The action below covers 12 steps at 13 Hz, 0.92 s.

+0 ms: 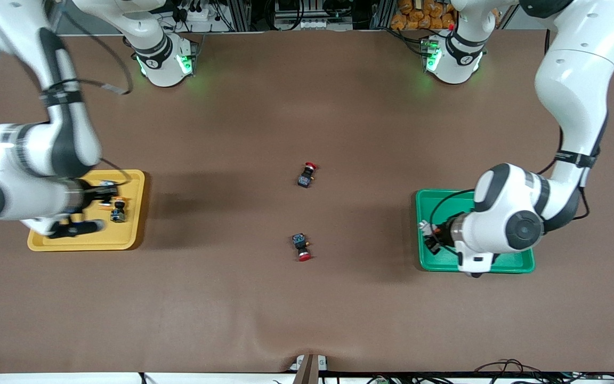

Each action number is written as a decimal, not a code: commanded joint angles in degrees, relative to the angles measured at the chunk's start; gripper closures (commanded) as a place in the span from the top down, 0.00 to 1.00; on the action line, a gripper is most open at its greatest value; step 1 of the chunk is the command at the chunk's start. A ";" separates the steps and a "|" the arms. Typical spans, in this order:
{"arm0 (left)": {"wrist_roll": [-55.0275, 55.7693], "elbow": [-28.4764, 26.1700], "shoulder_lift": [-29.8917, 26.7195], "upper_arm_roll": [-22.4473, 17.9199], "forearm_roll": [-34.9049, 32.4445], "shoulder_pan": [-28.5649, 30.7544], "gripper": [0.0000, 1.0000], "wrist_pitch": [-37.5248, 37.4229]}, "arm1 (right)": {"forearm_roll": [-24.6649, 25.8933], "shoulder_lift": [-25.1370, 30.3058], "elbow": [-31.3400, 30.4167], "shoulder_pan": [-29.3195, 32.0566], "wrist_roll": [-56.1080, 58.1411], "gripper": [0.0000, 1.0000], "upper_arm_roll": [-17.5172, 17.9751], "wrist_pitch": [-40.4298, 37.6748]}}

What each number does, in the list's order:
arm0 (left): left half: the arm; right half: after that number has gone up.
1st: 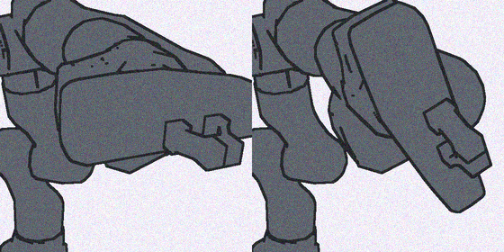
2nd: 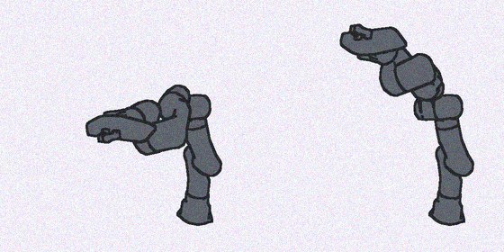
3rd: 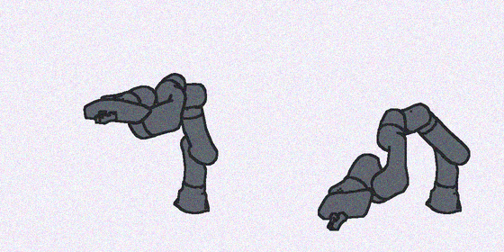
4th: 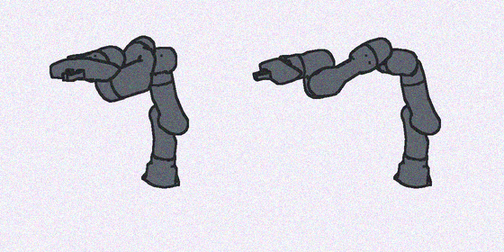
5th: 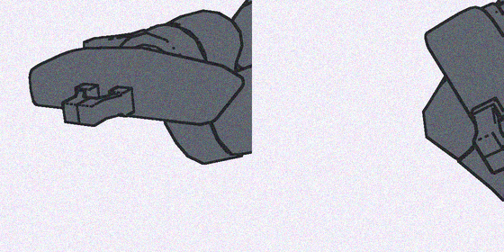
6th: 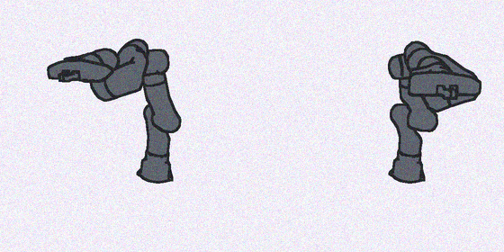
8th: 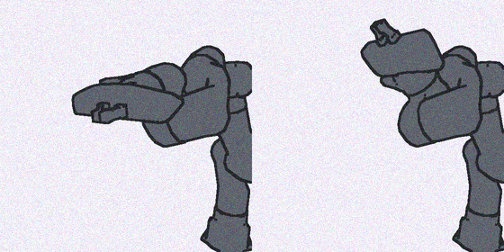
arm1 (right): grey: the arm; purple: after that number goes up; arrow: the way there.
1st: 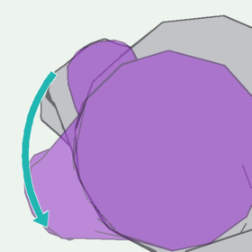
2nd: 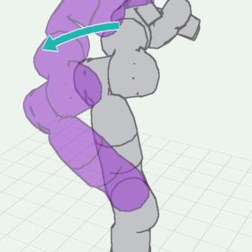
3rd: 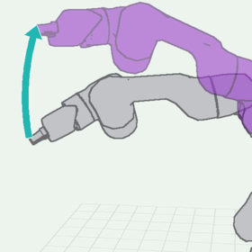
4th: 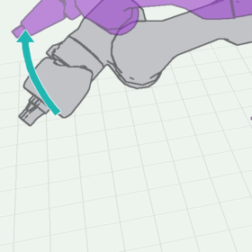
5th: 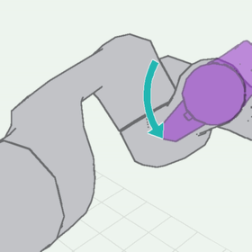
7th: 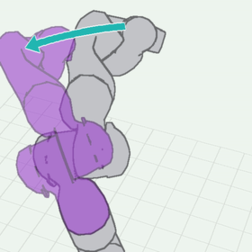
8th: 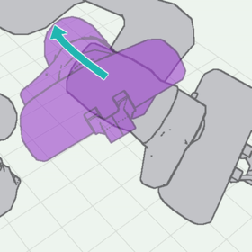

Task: Place green and yellow buttons in trays
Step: 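Carry the buttons to the matching trays and open both grippers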

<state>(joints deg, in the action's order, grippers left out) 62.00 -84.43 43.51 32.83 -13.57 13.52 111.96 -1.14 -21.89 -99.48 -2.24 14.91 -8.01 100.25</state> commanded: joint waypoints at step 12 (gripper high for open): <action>-8.38 1.20 -6.22 1.80 -0.59 5.90 1.00 -1.38 | -0.61 -2.38 -1.85 9.55 17.45 1.00 1.94 10.94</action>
<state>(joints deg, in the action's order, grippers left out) 54.74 -82.75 43.02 34.03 -13.62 18.61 113.14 -1.31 -27.07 -100.99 8.11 32.81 -6.69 113.51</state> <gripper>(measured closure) 0.009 0.004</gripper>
